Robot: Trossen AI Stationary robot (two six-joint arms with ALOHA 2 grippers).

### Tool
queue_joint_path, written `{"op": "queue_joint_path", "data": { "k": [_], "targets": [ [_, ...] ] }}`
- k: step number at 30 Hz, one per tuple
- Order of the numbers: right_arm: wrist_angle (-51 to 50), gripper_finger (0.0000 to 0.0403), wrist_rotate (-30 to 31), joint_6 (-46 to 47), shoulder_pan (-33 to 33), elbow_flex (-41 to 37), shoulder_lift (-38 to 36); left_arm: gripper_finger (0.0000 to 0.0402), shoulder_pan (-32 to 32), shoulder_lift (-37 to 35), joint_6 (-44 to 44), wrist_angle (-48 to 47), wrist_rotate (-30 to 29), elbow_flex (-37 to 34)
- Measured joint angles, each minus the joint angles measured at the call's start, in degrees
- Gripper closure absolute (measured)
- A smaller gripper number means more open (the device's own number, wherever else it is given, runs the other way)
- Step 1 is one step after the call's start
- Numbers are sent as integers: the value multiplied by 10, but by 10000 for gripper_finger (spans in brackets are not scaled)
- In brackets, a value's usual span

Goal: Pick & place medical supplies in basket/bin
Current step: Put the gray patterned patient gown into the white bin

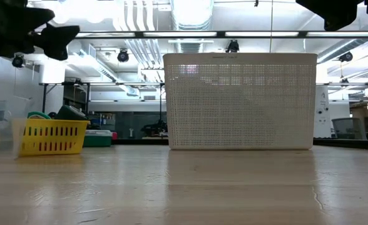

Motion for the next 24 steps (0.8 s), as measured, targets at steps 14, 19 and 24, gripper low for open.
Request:
{"op": "queue_joint_path", "data": {
  "k": [14,19,24],
  "targets": [
    [0,76,0,0,0,0,0,91,0,6,94,-91,-60,0],
    [-2,76,0,-1,0,0,0,91,0,14,109,-91,-60,0],
    [-2,76,0,-1,0,0,0,91,0,14,144,-91,-60,0]
  ]
}}
